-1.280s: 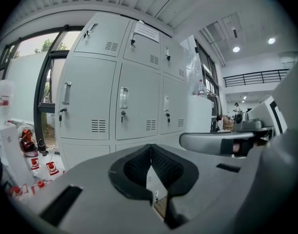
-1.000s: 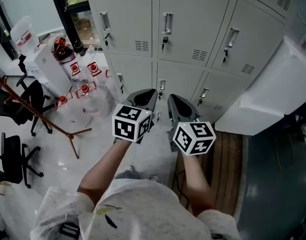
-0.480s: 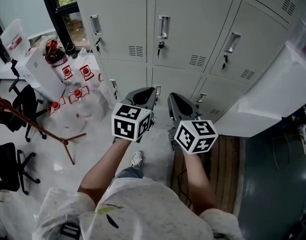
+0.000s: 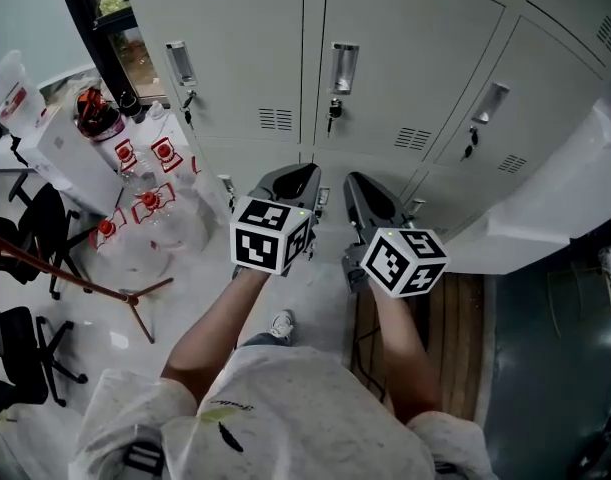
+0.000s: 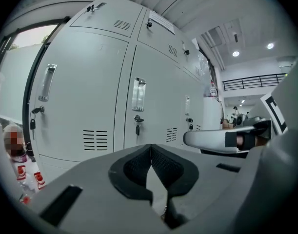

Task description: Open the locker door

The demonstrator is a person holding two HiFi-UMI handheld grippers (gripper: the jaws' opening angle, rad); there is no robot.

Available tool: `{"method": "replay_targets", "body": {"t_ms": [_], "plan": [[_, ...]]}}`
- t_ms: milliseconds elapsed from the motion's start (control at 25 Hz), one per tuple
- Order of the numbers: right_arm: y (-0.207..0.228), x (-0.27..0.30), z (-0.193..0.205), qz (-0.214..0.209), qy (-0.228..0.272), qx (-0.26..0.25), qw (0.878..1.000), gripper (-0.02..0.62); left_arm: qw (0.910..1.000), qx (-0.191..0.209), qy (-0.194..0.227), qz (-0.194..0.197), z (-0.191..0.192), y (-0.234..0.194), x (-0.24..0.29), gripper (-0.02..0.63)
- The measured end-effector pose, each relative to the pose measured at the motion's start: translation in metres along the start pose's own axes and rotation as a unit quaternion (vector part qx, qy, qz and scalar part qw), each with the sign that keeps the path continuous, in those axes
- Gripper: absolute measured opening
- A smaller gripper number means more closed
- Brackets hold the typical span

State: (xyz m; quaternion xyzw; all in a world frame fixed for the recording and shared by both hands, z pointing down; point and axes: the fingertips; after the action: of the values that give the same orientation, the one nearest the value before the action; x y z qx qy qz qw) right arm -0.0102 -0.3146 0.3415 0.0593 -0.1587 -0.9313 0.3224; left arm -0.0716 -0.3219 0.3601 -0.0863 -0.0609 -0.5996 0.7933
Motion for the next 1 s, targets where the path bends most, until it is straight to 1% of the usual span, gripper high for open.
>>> {"method": "replay_targets", "body": {"t_ms": [320, 480, 760, 840, 920, 1000], "plan": [[0.011, 0.044, -0.011, 0.002, 0.03, 0.047, 0.998, -0.001, 0.9998, 0.004, 0.007, 0.019, -0.008, -0.032, 0.027, 0.006], [0.017, 0.061, -0.018, -0.002, 0.049, 0.079, 0.996, -0.001, 0.9995, 0.007, 0.005, 0.029, -0.009, -0.043, 0.038, 0.006], [0.028, 0.086, -0.027, 0.005, 0.075, 0.122, 0.99, 0.002, 0.999, 0.007, 0.002, 0.044, -0.011, -0.063, 0.055, 0.006], [0.032, 0.089, -0.029, 0.004, 0.08, 0.134, 0.988, 0.011, 0.9987, 0.007, 0.003, 0.05, -0.012, -0.065, 0.061, 0.006], [0.035, 0.092, -0.031, 0.0, 0.085, 0.145, 0.986, 0.05, 0.9984, 0.007, 0.004, 0.057, -0.013, -0.065, 0.066, 0.006], [0.038, 0.095, -0.033, -0.001, 0.089, 0.152, 0.984, 0.055, 0.998, 0.007, 0.004, 0.063, -0.014, -0.066, 0.07, 0.006]]}}
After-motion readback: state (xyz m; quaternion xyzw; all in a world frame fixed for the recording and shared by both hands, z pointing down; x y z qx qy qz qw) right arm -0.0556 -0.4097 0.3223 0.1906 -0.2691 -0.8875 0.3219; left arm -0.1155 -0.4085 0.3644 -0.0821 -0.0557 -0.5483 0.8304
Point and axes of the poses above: the fingertips, and each gripper's own axes: x forward along the fingers, y to its right, z out of its underside, and after that the axes turned 4 degrees about -z, right-handed
